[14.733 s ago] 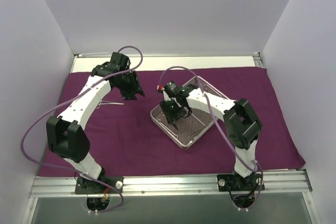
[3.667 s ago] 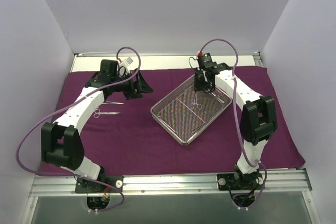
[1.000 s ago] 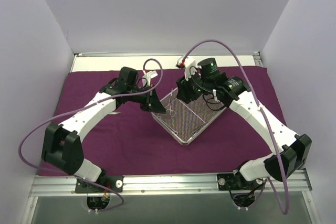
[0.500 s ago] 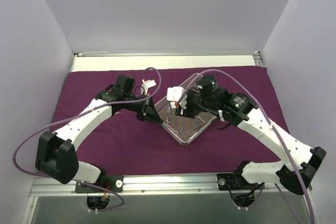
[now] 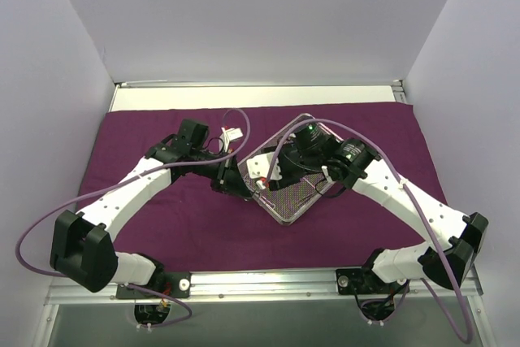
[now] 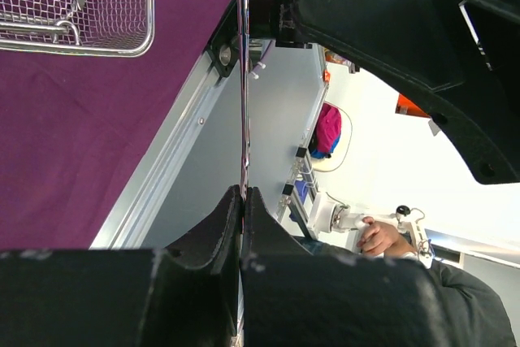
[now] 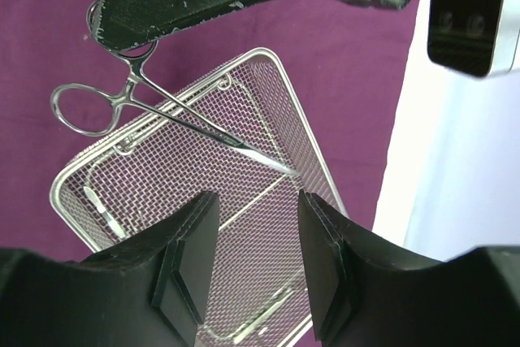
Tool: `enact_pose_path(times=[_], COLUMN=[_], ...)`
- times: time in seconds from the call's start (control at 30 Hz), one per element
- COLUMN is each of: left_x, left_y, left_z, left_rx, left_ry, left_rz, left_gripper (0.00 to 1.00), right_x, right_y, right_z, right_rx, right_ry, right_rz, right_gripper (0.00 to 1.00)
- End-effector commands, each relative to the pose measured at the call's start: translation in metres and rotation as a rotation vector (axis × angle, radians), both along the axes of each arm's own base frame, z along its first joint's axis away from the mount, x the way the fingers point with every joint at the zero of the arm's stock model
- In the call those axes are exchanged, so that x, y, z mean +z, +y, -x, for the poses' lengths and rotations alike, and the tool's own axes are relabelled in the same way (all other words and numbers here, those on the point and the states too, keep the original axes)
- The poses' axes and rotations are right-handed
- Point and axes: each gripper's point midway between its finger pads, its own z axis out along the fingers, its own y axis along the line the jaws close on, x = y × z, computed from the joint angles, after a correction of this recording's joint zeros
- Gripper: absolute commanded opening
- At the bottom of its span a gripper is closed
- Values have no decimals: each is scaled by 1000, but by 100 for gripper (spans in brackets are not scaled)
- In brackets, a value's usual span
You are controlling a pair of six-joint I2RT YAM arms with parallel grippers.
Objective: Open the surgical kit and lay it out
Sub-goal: Place the medical item in the surgical kit.
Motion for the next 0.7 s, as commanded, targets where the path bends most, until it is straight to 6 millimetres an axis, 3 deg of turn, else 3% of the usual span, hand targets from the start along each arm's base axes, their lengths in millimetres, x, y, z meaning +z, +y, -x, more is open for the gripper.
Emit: enact_pose_path(times=[0.0, 0.67], left_x=[11, 14], left_y=[1, -1], left_z=[10, 22], left_rx=[-34, -82], left_ry=[-19, -5], left_rz=[42, 48], left_gripper=[2, 2], right_x=[-2, -39], right_y=[5, 23], right_z=[1, 17], right_rx=[67, 218], right_ry=[-46, -122], right_rz=[33, 206], right_gripper=[43, 36])
